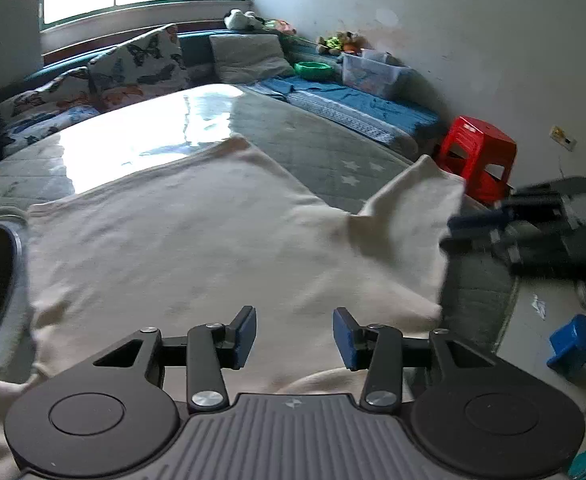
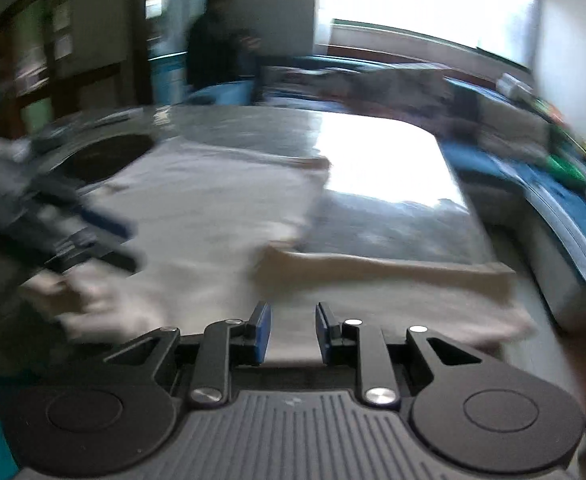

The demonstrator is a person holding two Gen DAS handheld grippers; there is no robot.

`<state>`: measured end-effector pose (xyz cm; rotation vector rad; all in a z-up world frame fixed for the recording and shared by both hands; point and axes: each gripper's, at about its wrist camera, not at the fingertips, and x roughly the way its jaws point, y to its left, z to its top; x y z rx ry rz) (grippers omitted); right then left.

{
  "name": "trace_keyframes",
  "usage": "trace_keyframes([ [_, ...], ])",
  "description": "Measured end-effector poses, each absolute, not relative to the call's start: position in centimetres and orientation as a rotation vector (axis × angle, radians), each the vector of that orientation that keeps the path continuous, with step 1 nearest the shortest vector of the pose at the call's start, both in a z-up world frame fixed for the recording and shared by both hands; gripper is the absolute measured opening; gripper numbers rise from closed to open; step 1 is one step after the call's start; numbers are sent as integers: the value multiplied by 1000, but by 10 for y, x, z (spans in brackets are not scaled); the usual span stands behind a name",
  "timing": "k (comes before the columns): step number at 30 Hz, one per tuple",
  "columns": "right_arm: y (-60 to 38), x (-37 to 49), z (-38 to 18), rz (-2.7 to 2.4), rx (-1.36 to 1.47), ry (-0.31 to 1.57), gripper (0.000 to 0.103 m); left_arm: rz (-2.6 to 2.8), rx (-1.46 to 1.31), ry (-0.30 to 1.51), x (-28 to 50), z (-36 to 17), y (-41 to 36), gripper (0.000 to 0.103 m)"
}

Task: Fold clothes
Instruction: 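Grasp the sweatshirt edge with the right gripper and lift it, then fold the held sweatshirt side over the body with the right gripper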

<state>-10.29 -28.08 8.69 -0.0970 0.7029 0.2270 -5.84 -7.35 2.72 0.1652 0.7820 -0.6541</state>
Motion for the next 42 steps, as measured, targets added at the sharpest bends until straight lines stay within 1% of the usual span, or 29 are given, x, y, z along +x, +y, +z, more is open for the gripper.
trace_keyframes([
  [9,-385,-75,64,-148,136,712,25,-679,183,802,-63,21,-90,49],
  [13,-411,-69,56,-198,248,698,31,-682,189,809,-63,20,-93,50],
  [17,-423,-66,50,-204,300,676,30,-683,196,814,-64,19,-95,51],
  [18,-424,-66,49,-206,298,672,29,-683,197,815,-64,18,-96,52],
  [20,-426,-65,48,-189,297,665,19,-684,200,818,-64,17,-97,52],
  [21,-425,-65,49,-185,295,661,16,-682,202,820,-64,17,-97,52],
  [22,-425,-66,49,-184,292,657,9,-679,202,823,-63,17,-98,52],
  [24,-426,-67,52,-181,299,647,6,-676,201,826,-62,17,-98,52],
  [29,-420,-75,70,-161,274,597,4,-662,199,822,-61,18,-99,54],
  [42,-376,-91,171,13,172,431,4,-667,197,790,-63,19,-99,56],
])
